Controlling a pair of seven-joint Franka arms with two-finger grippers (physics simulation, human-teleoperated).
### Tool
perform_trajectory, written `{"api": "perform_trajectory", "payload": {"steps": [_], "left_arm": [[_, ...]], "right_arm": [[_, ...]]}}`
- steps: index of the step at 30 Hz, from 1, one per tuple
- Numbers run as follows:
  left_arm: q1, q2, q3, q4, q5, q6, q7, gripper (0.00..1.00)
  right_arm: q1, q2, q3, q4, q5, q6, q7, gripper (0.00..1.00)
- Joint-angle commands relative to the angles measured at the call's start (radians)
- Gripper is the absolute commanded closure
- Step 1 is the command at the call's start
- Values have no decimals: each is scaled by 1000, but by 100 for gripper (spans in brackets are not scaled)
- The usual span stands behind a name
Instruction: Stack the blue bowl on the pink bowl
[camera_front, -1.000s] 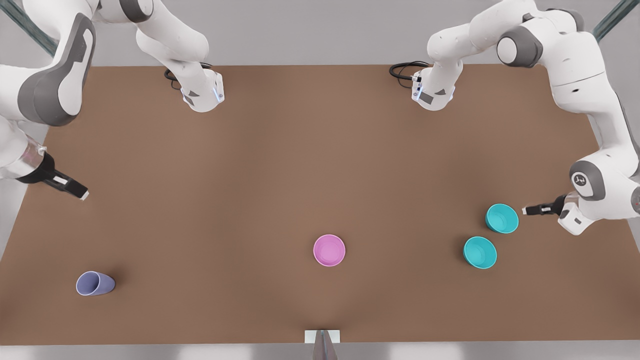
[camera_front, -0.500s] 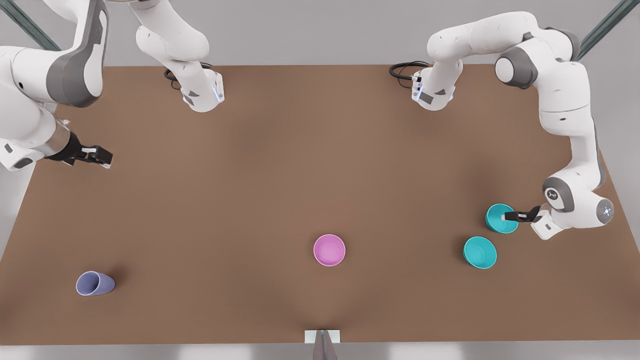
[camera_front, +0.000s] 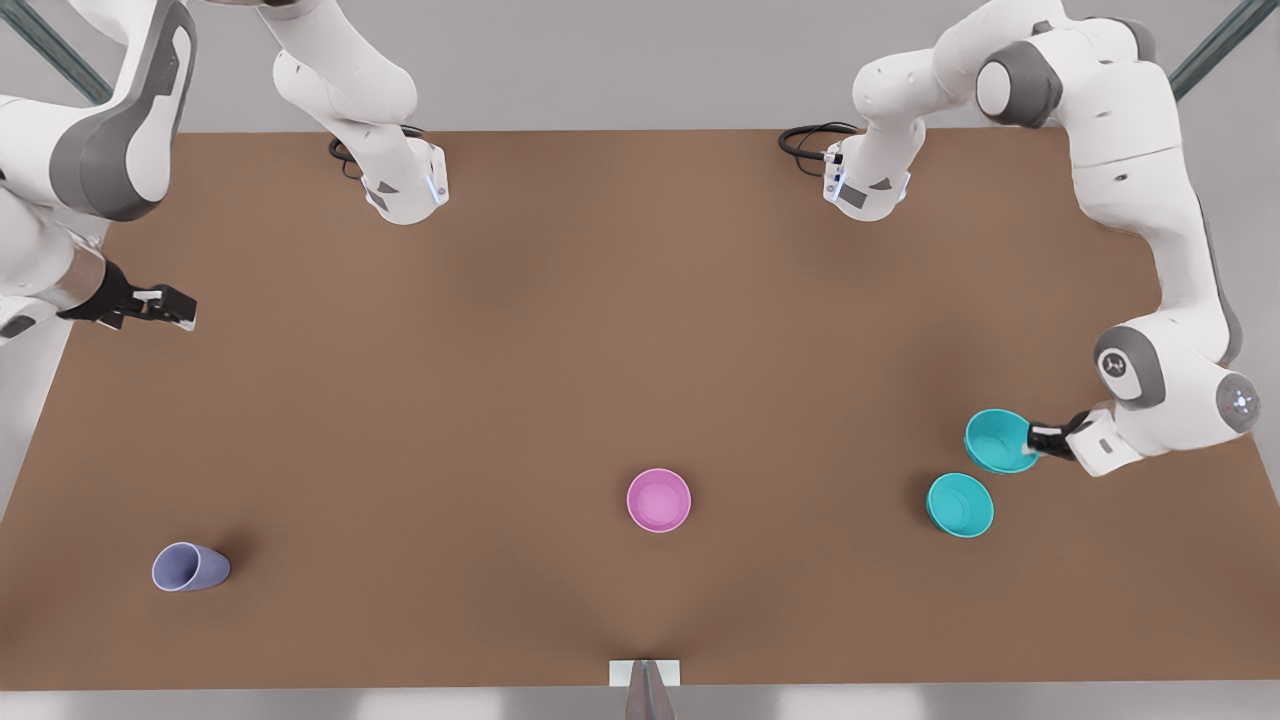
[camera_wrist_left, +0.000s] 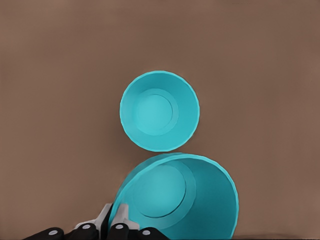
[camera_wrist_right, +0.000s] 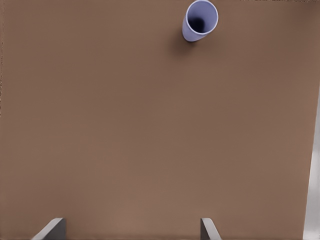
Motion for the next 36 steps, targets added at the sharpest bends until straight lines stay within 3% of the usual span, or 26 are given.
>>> {"api": "perform_trajectory", "payload": {"steps": [1, 4, 8, 10, 16, 36], "left_arm": [[-102, -79, -2, 1, 38, -227, -400, 79], [-311, -71, -93, 2, 0, -238, -773, 79], [-527, 315, -96, 514, 1, -241, -1172, 79], [-561, 418, -94, 654, -5, -237, -1236, 79], [-600, 499, -96, 656, -66, 24, -1351, 79], [-604, 541, -96, 656, -109, 135, -1411, 79]], "right_arm": [[24, -1, 1, 0, 1, -3, -103, 0], [24, -1, 1, 0, 1, -3, -103, 0], [24, -1, -1, 0, 1, -3, -103, 0], [24, -1, -1, 0, 1, -3, -103, 0], [24, -1, -2, 0, 1, -5, -103, 0], [24, -1, -2, -3, 4, -5, -103, 0]]}}
